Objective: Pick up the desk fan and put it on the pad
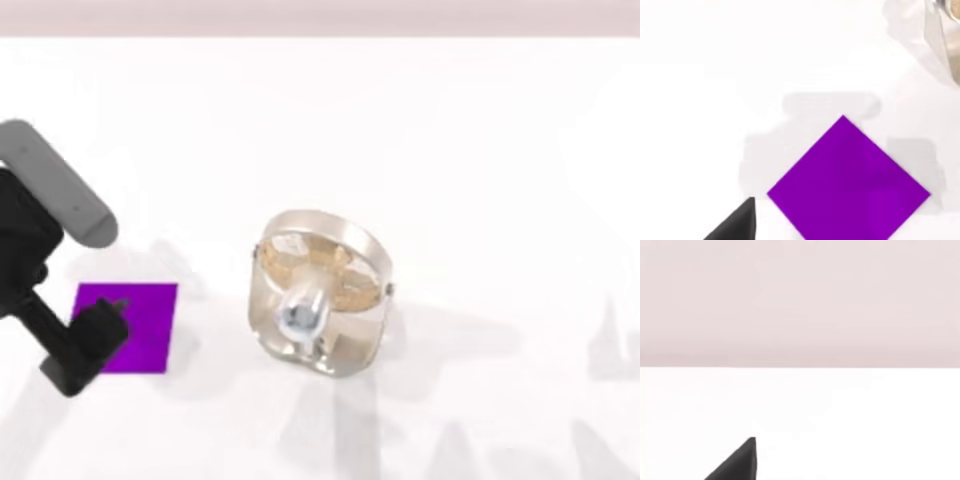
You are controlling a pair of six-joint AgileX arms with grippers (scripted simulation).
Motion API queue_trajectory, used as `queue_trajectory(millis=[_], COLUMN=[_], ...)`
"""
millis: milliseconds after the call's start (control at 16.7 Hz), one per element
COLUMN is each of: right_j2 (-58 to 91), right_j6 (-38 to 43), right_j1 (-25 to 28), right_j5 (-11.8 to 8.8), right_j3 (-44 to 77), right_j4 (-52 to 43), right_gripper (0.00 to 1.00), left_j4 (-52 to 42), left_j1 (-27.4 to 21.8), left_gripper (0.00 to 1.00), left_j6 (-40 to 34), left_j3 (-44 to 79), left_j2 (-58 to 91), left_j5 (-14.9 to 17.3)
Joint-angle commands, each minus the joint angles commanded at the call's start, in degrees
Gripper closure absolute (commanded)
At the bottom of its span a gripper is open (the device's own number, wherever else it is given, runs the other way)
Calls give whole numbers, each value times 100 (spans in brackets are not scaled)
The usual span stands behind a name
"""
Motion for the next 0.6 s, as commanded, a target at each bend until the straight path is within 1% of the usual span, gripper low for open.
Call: queue_trajectory(millis=[300, 600], right_j2=[0, 0], right_j6=[0, 0], right_j1=[0, 0], right_j5=[0, 0], right_j3=[0, 0], right_j4=[0, 0], right_gripper=[0, 0], left_j4=[-1872, -3463], left_j1=[-832, -1471], left_gripper=[0, 0], left_j6=[1444, 2708], left_j3=[2682, 5265], left_j2=[2577, 4935], left_j5=[-10, -92])
